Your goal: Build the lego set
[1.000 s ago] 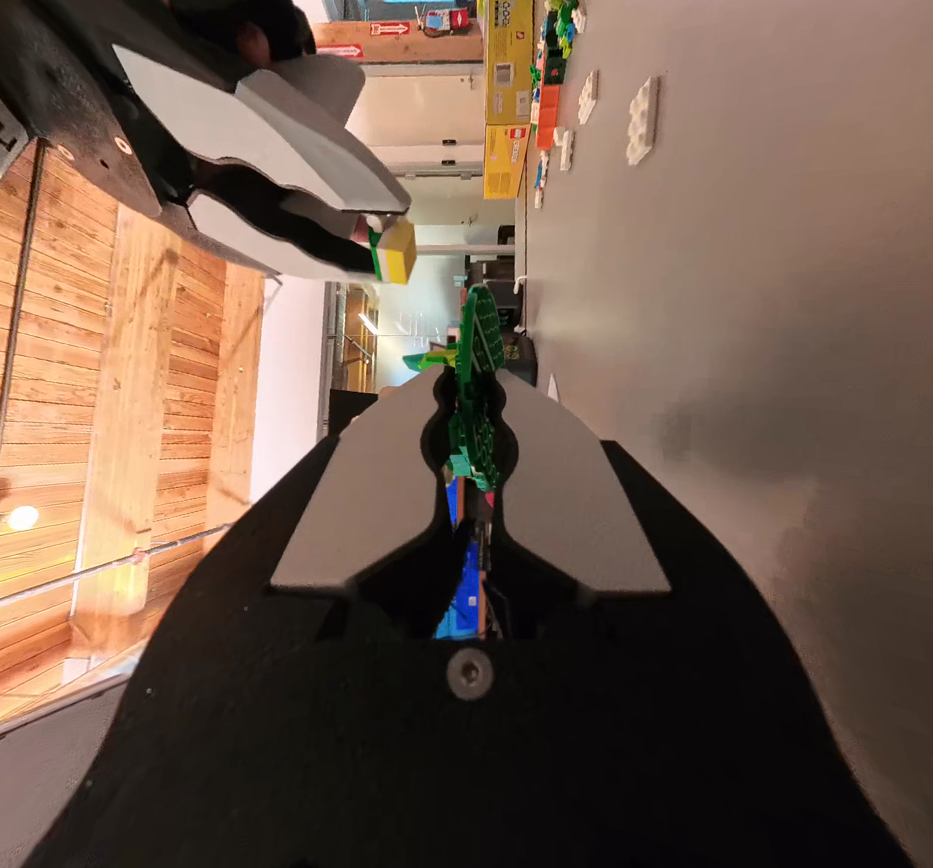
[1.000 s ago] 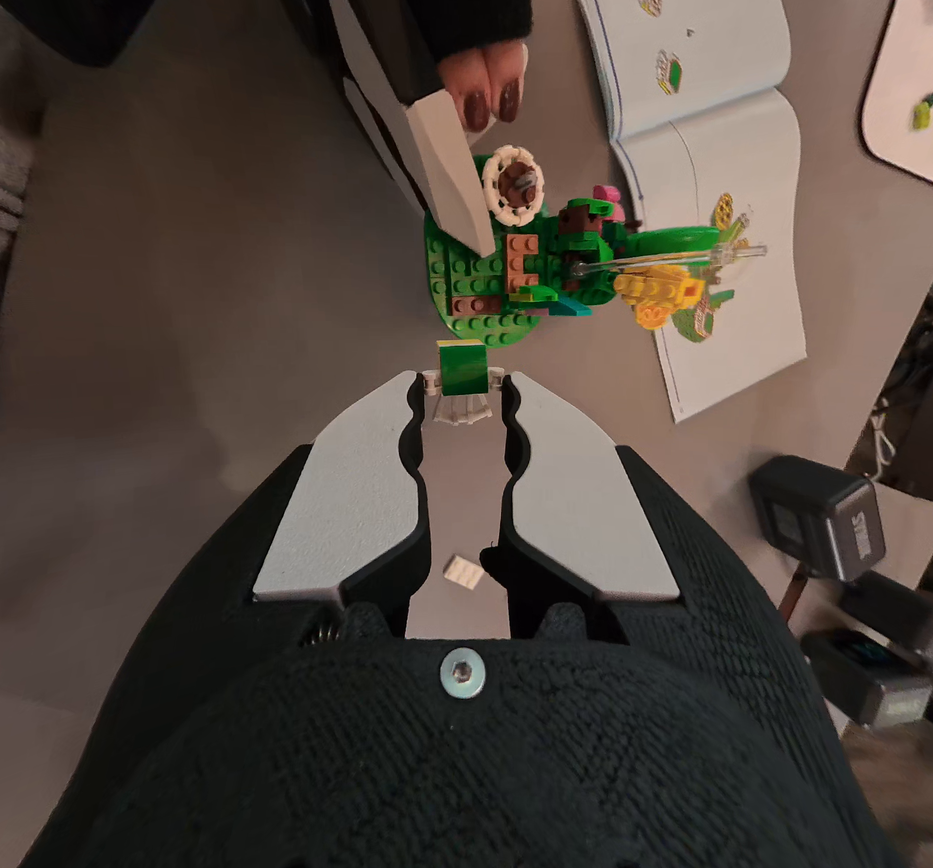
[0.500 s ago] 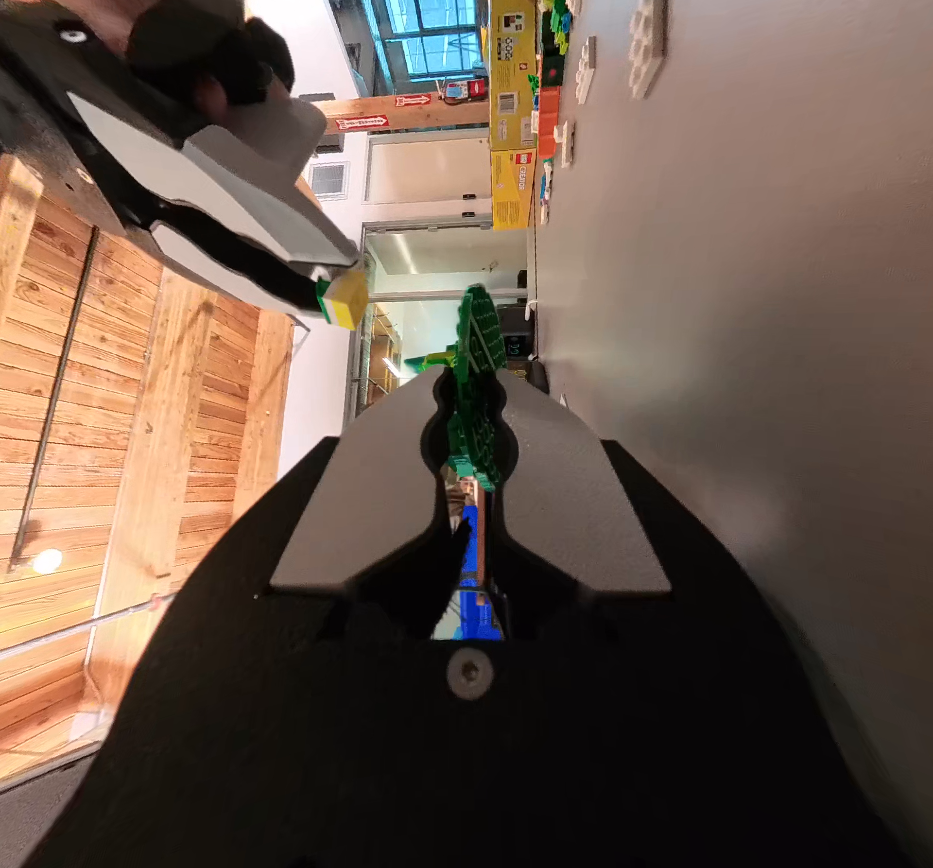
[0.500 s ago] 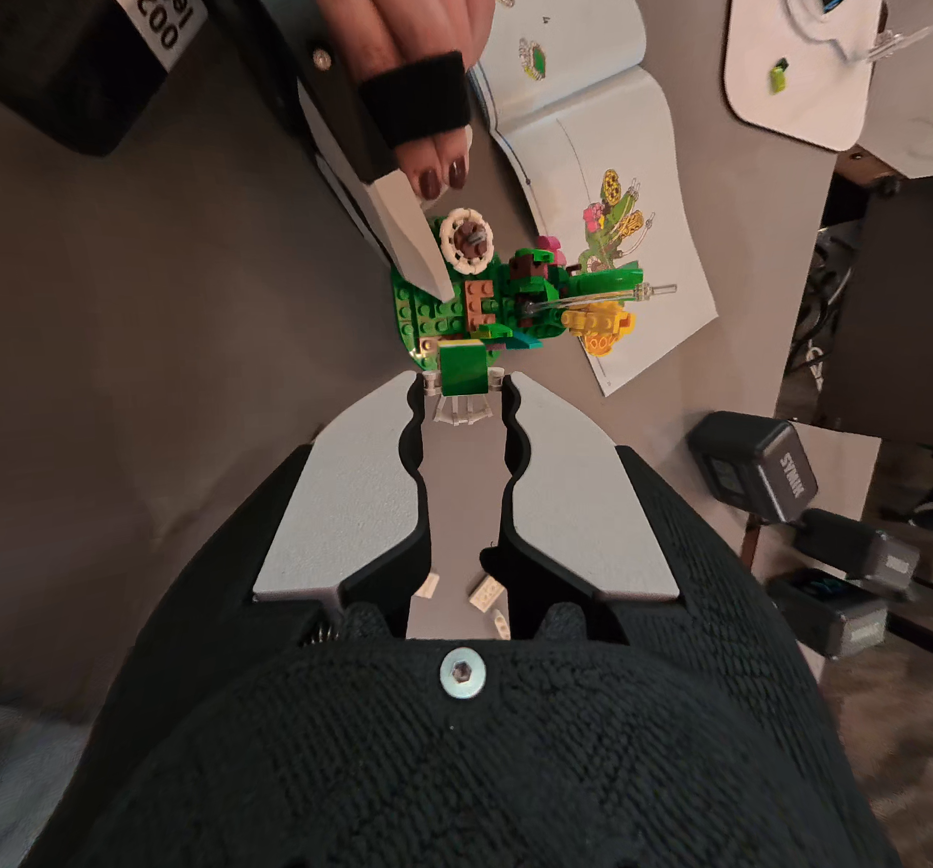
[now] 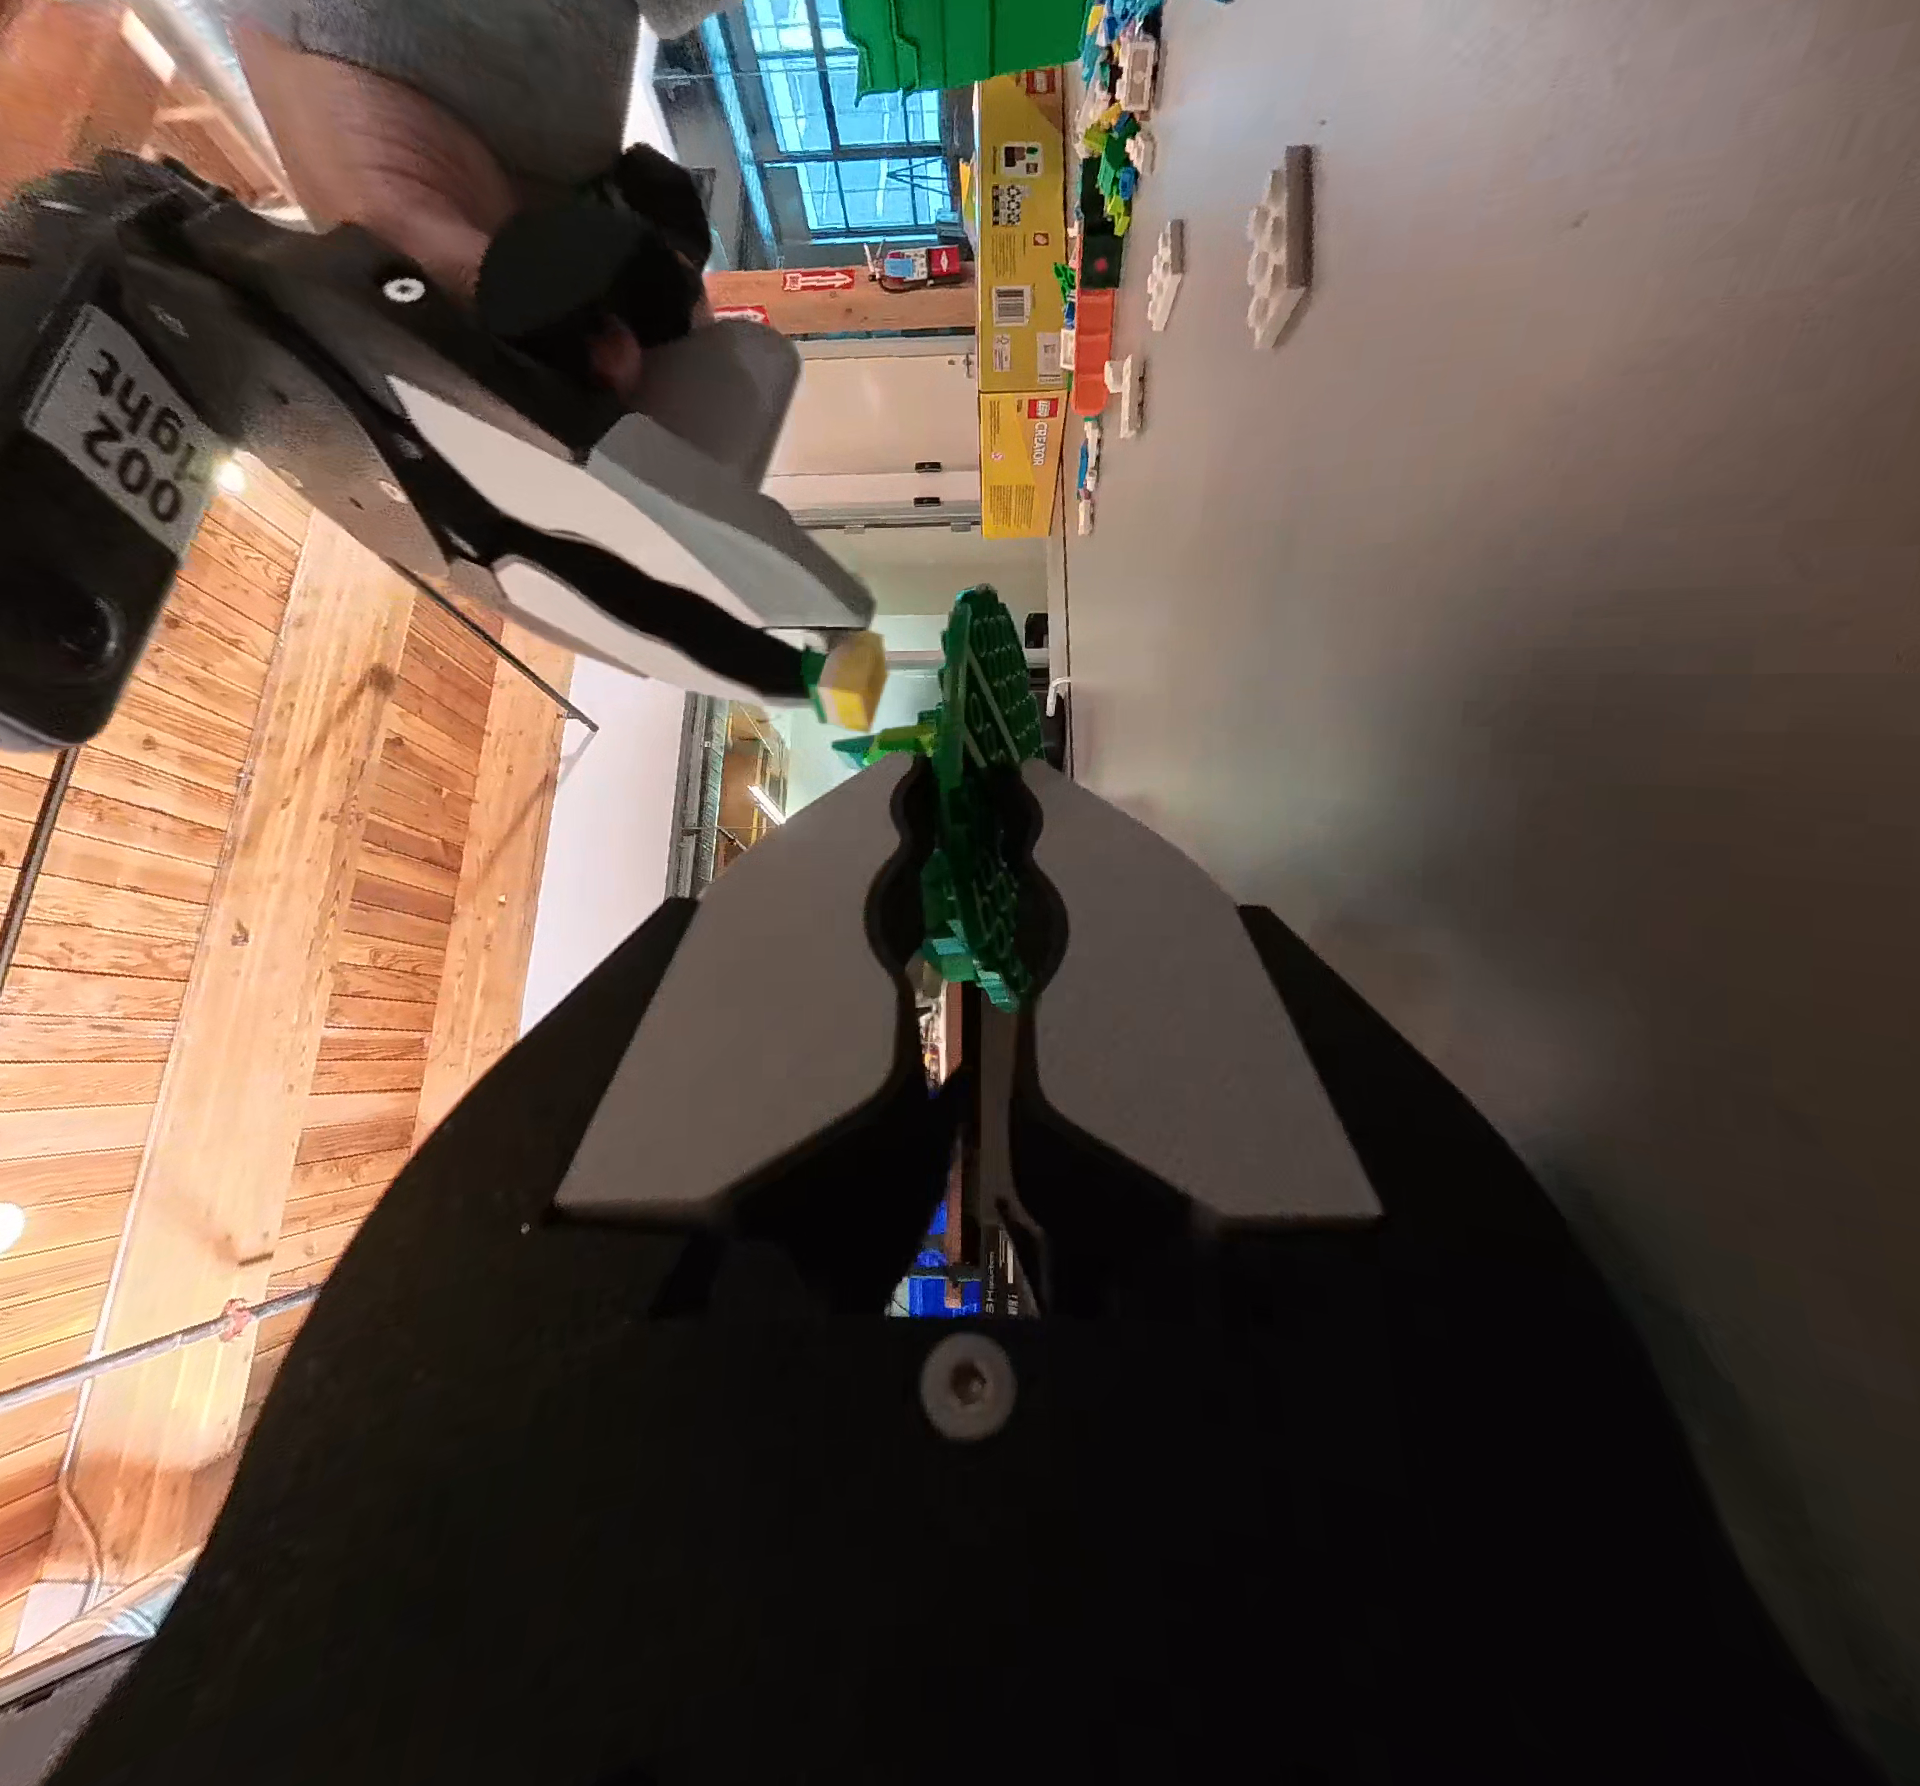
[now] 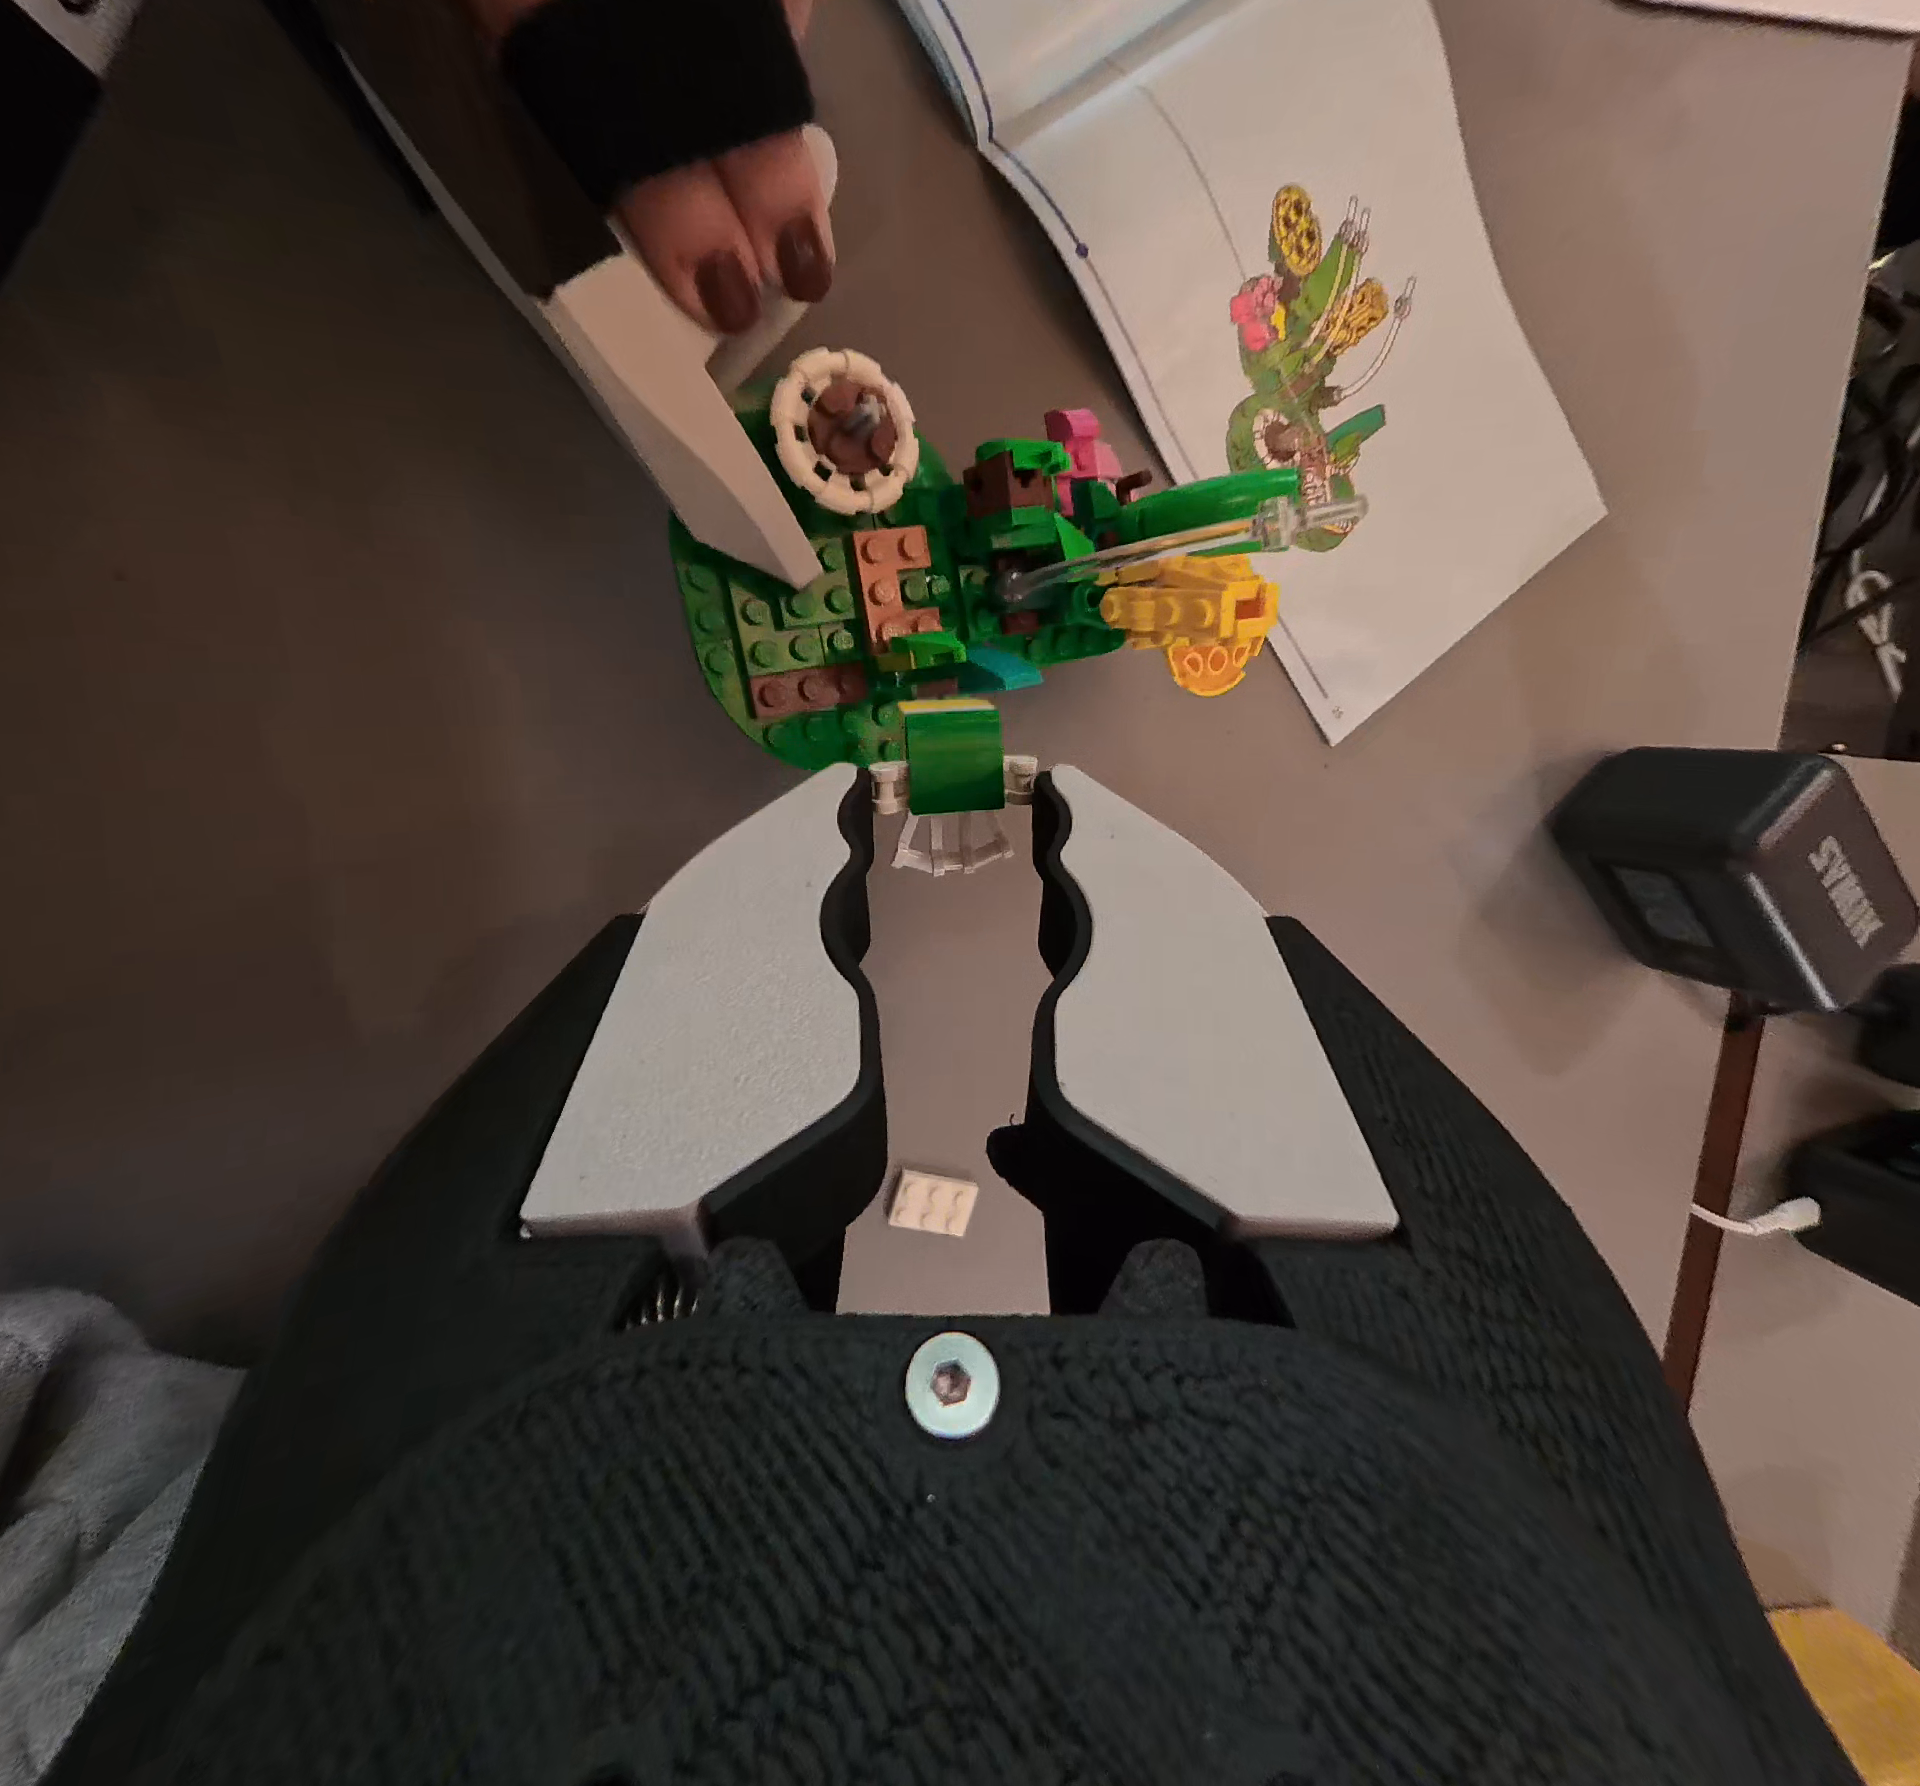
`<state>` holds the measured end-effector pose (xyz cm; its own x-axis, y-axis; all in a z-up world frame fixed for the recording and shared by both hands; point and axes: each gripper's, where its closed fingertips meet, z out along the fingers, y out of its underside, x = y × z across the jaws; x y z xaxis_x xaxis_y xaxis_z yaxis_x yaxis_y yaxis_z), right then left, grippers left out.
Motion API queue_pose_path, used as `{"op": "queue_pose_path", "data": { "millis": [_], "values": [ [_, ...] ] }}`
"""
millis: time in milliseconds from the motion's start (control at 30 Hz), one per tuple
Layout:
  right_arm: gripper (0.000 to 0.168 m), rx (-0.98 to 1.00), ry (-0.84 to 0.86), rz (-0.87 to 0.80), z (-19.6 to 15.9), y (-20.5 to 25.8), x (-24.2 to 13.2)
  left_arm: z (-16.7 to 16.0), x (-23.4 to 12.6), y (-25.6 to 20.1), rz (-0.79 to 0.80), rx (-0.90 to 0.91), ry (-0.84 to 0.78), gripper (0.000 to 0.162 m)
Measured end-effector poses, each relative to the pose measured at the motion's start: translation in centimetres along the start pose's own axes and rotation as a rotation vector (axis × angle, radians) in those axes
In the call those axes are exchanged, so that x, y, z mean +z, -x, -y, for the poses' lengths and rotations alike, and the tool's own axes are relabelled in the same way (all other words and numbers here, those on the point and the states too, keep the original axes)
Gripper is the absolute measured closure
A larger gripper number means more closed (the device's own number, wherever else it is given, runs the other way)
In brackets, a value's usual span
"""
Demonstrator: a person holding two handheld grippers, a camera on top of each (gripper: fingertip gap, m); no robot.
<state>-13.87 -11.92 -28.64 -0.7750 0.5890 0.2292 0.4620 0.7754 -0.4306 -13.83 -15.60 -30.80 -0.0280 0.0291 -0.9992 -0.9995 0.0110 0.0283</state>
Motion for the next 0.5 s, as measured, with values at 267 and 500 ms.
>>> {"op": "queue_pose_path", "data": {
  "millis": [267, 500],
  "values": [
    [0.140, 0.014, -0.020, 0.025, -0.09, 0.05, 0.06, -0.48, -0.14, -0.11, -0.011, -0.009, 0.009, 0.150],
    [0.140, -0.004, -0.015, 0.057, -0.05, 0.63, 0.55, -0.47, -0.21, -0.14, -0.009, 0.006, 0.008, 0.150]
  ]
}}
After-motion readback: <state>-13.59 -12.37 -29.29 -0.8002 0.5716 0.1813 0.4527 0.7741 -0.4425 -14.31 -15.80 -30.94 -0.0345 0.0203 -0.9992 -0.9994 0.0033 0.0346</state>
